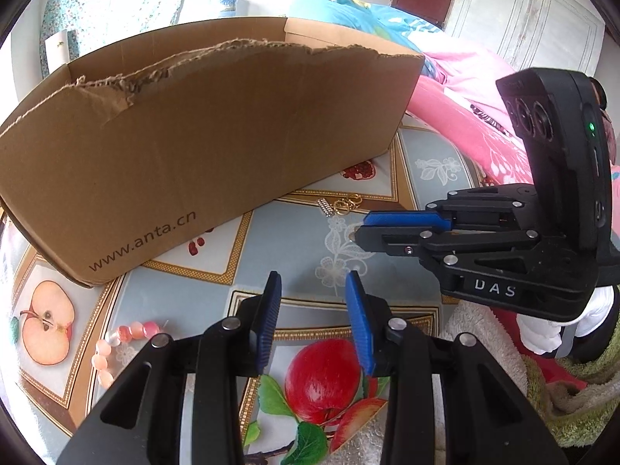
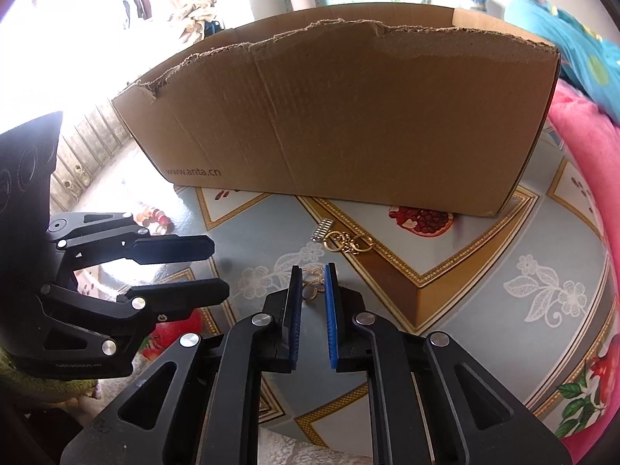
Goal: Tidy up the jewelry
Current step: 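Lower the left gripper onto a gold flower charm and close on it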
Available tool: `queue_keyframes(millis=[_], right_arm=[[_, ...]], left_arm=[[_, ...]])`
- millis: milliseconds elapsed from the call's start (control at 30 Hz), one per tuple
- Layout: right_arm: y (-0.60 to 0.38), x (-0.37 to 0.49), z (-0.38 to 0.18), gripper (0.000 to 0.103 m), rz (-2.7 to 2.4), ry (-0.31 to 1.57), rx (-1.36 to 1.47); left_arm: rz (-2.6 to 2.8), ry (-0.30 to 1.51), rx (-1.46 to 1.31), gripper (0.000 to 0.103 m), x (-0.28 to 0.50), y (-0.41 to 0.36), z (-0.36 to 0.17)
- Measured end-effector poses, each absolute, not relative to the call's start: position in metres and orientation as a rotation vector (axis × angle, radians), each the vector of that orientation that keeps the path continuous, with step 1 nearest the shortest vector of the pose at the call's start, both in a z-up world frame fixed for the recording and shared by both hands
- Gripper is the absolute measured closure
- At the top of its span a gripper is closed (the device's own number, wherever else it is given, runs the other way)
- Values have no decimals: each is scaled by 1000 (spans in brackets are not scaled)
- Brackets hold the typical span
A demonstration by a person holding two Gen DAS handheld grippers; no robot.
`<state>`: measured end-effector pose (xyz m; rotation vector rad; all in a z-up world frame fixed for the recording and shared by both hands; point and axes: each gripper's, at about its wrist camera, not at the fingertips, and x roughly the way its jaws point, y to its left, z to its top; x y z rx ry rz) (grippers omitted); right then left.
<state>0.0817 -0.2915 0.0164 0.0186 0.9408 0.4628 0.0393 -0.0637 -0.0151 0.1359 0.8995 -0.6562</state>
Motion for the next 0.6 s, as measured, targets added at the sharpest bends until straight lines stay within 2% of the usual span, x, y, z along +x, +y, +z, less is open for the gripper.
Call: queue_keyframes(millis=[267,600], right_arm=[[-284,90,8,92,630,1024,285],[-307,67,22,88,564,968,345]], left_arm=[[-674,898,172,69,20,-61,-17],[-733,925,28,70,31,-65,-21]])
